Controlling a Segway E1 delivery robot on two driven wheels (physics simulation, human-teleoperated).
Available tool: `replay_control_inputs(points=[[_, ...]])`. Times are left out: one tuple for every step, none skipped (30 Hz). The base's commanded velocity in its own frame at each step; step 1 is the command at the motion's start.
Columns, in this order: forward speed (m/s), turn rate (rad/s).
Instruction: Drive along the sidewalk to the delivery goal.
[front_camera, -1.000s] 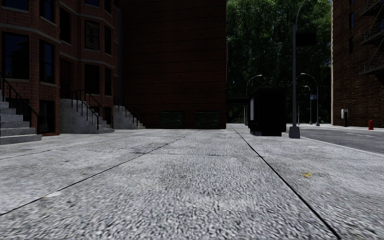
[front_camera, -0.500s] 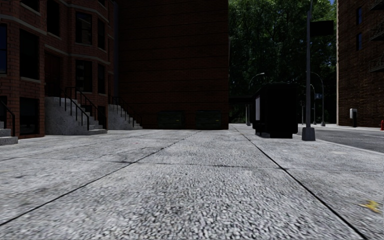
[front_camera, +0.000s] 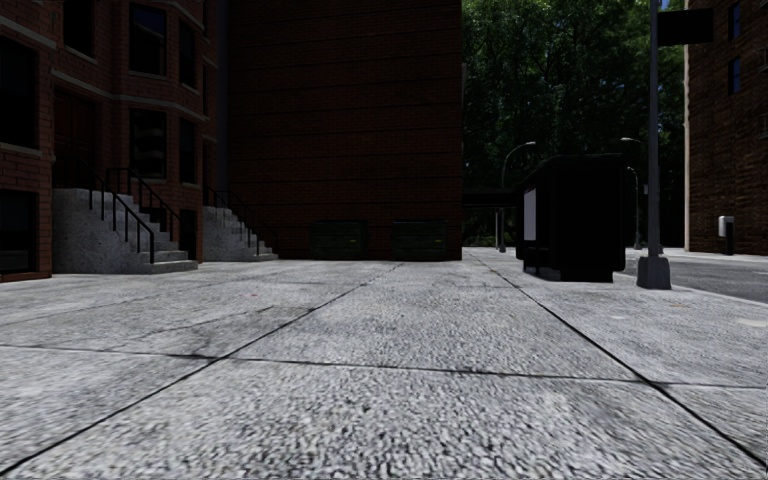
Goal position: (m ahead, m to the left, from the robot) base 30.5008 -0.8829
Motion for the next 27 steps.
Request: replay_control_inputs(points=[[2.00, 0.00], [2.00, 0.00], [2.00, 0.00], [2.00, 0.00], [2.00, 0.00], [2.00, 0.00], [2.00, 0.00], [2.00, 0.00], [2.00, 0.00], [2.00, 0.00], [2.00, 0.00], [2.00, 0.00], [2.00, 0.00], [2.00, 0.00], [2.00, 0.00], [2.00, -0.37], [2.00, -0.64], [2.00, -0.83], [2.00, -1.20], [2.00, -1.20], [2.00, -1.20], [2.00, -1.17], [2.00, -0.42], [2.00, -0.42], [2.00, -0.21], [2.00, -0.11], [2.00, -0.09]])
